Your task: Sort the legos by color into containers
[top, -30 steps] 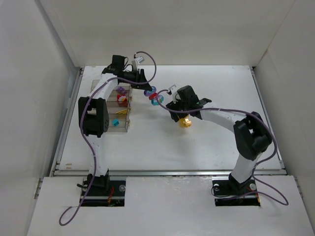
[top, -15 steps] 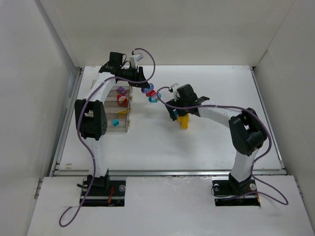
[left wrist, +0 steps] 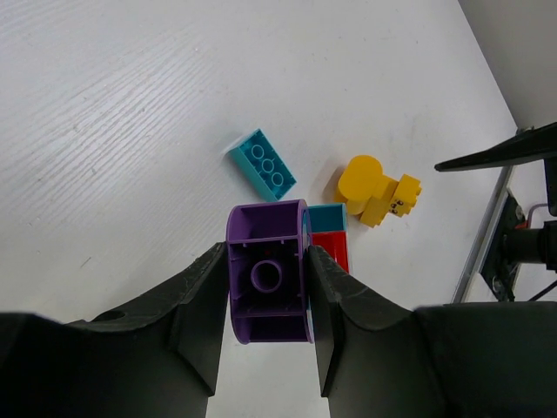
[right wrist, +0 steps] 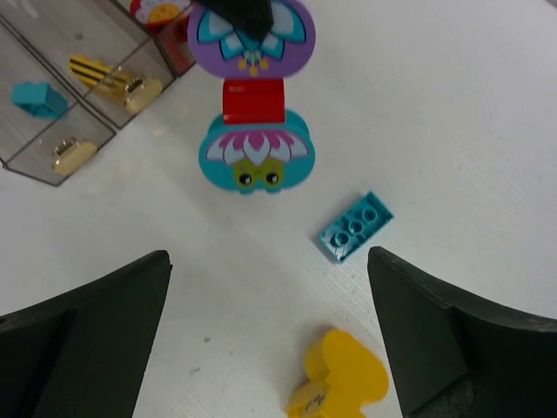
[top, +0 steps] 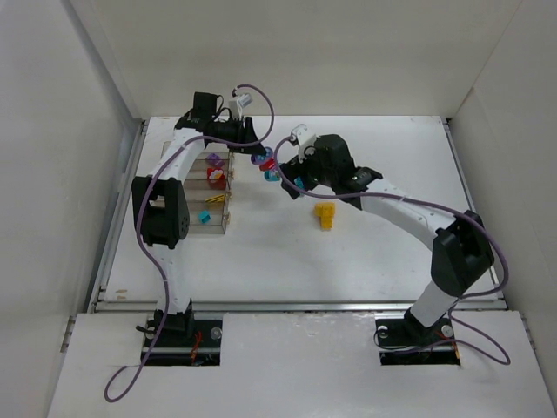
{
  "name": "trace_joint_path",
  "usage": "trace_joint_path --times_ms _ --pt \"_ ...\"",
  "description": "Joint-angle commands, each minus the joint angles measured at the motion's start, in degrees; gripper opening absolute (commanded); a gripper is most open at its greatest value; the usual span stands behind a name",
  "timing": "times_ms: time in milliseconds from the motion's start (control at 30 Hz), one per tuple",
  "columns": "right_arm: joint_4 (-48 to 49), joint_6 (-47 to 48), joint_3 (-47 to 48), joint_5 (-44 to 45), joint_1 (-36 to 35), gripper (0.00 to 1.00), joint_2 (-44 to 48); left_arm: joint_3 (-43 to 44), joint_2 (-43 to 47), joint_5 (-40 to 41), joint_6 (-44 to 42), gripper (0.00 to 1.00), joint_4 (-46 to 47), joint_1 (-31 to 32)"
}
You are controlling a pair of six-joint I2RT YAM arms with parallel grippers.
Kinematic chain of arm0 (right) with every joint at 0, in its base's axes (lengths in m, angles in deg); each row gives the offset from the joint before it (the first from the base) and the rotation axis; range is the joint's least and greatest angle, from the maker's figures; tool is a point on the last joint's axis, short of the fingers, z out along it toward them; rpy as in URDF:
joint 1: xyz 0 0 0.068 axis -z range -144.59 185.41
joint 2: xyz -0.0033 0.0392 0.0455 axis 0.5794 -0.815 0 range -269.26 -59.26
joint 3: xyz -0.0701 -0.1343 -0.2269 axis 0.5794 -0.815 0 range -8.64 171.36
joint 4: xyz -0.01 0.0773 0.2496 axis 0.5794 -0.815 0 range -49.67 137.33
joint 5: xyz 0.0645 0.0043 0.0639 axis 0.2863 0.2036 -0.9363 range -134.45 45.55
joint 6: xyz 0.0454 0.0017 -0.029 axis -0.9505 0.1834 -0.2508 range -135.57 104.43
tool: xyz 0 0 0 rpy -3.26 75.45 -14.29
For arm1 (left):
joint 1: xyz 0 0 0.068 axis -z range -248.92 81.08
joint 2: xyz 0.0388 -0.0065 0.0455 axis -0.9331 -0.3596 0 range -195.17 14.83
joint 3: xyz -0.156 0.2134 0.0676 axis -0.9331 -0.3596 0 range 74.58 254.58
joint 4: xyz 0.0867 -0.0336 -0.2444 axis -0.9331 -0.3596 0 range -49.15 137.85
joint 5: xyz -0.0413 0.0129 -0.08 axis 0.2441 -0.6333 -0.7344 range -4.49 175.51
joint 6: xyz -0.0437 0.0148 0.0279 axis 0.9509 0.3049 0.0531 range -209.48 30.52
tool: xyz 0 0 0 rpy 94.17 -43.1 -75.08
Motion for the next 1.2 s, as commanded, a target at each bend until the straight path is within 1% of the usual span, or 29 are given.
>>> trace_joint_path --times_ms 0,233,500,633,733,767,867,967,1000,1033,1067,1100,1133,1167 --pt "3.5 -0.7 5.8 -1.2 -1.4 1.0 -3.5 -0.3 4.5 -2.7 1.5 0.0 1.6 0.8" --pt "3.5 -1.2 14.3 -1.7 -2.4 1.0 -10.4 -0.3 4.5 -3.9 3.1 0.0 2.8 1.4" --pt "3.5 -1.8 18.2 -4.4 -3.0 1.0 -15.8 -0.3 4.5 -4.4 4.3 0.0 3.8 1.9" --pt "3.5 -2.4 18.8 -1.2 -3.0 1.0 -17.7 -0.3 5.0 -4.9 4.3 0.0 3.8 1.9" --pt "3.5 -2.4 19.8 -0.5 -3.0 0.95 -18.9 -0.9 5.0 -5.6 4.8 0.0 3.8 1.9" --pt "3.5 -2.4 19.8 -0.5 -3.0 0.91 -18.9 -0.9 5.0 -5.6 4.8 0.0 3.8 1.9" --pt "3.5 -2.4 19.8 0.7 -3.0 0.87 -18.9 -0.9 5.0 -5.6 4.8 0.0 3.8 1.9" --pt "3.5 -2.4 19.1 0.7 -3.0 0.78 -18.9 -0.9 5.0 -5.6 4.8 0.0 3.8 1.9" --pt "3.5 -2.4 18.6 1.2 -3.0 0.67 -18.9 -0.9 5.0 -5.6 4.8 0.0 3.8 1.9" --pt "3.5 -2.4 18.6 1.2 -3.0 0.6 -18.9 -0.9 5.0 -5.0 4.8 0.0 3.8 1.9" --pt "3.5 -2.4 18.1 1.2 -3.0 0.44 -18.9 -0.9 5.0 -5.0 4.8 0.0 3.8 1.9" --pt "3.5 -2.4 18.1 1.2 -3.0 0.44 -18.9 -0.9 5.0 -5.0 4.8 0.0 3.8 1.9" --pt "3.5 -2.9 18.1 1.7 -3.0 0.28 -18.9 -0.9 5.0 -5.0 4.8 0.0 3.8 1.9" --pt "3.5 -2.9 17.5 1.7 -3.0 0.2 -18.4 -1.4 5.0 -5.0 4.8 0.0 3.8 1.9"
